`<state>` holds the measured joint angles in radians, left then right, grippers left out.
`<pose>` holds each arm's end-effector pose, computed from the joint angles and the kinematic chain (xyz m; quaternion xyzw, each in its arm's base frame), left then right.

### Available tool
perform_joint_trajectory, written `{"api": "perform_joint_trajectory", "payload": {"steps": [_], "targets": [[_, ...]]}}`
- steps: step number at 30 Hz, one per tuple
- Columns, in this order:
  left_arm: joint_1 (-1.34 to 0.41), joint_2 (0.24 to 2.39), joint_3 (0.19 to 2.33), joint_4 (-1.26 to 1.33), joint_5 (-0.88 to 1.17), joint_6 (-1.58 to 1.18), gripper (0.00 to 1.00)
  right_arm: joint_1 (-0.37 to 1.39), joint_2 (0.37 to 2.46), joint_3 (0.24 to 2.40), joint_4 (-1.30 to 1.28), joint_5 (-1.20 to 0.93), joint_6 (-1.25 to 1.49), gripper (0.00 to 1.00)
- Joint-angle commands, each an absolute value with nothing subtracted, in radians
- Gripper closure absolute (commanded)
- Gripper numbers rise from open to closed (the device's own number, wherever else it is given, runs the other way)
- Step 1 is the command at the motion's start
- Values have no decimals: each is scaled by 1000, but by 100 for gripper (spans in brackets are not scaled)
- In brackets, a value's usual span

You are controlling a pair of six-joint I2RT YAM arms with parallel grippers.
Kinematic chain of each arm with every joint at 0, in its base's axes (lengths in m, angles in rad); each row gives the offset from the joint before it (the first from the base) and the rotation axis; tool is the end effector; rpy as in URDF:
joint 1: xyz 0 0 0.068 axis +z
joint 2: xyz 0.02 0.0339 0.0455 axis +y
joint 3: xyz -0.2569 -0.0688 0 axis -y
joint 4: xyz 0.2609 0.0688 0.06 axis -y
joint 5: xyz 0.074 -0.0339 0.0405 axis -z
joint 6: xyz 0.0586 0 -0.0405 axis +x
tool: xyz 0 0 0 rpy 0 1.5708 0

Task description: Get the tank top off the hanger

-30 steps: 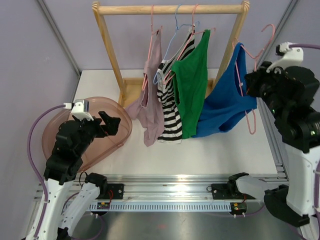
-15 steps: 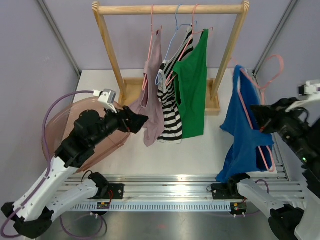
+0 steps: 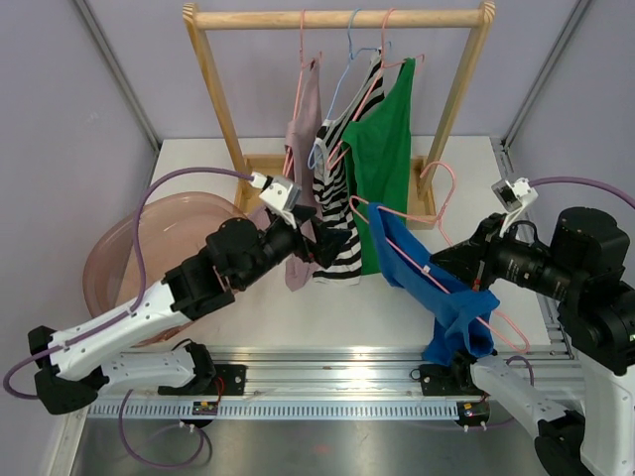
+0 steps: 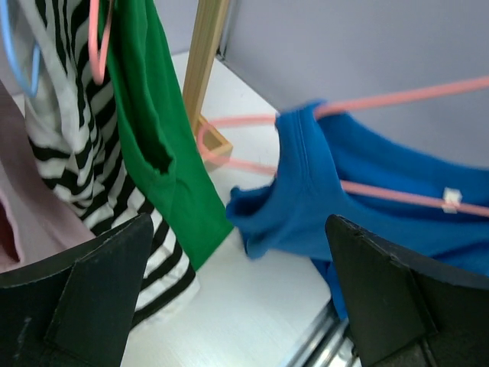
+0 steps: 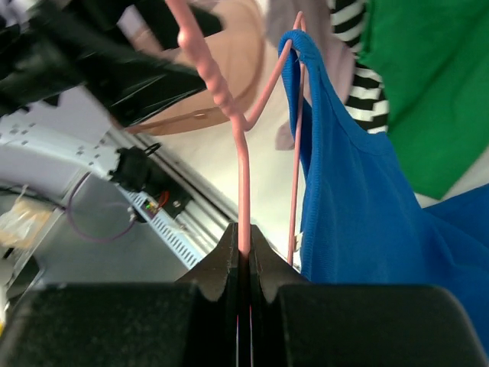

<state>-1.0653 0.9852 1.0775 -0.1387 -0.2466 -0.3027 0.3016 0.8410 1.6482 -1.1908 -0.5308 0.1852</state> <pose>0.1399 -0.2231 0.4053 0.1883 0.6979 -0.3641 0.5873 0.0879 0.0584 0.4883 -0.1930 0.7900 0.3411 0.4715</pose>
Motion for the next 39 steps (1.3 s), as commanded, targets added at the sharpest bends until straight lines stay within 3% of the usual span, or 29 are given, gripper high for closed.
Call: {"api": "perform_joint_trajectory", "payload": {"steps": [1, 6, 9, 13, 16, 17, 20, 26, 29, 34, 39], "targets": [[-1081, 1060, 1170, -5, -313, -244, 1, 325, 824, 1658, -1083, -696, 201, 100], [-1100, 1140, 1209, 74, -238, -242, 3, 341, 813, 1661, -1074, -722, 199, 100], [-1115, 1166, 1213, 106, -229, -236, 15, 350, 808, 1666, -1072, -700, 193, 100], [-1124, 1201, 1247, 66, -317, -229, 55, 368, 802, 1674, -1078, -645, 184, 100], [-1127, 1209, 1246, 54, -353, -218, 67, 379, 801, 1672, -1085, -614, 178, 100], [-1126, 1209, 1244, 54, -377, -215, 87, 383, 802, 1672, -1080, -617, 178, 100], [-1127, 1197, 1247, 23, -493, -239, 99, 391, 804, 1661, -1084, -572, 169, 100], [-1121, 1125, 1201, -110, -864, -359, 100, 497, 810, 1635, -1111, -457, 120, 100], [-1076, 1069, 1189, -237, -945, -460, 100, 590, 804, 1620, -1124, -480, 69, 100], [-953, 987, 1181, -402, -861, -575, 100, 689, 753, 1598, -1126, -609, -32, 100], [-933, 934, 1152, -364, -691, -529, 100, 703, 749, 1611, -1091, -618, -49, 100]]}}
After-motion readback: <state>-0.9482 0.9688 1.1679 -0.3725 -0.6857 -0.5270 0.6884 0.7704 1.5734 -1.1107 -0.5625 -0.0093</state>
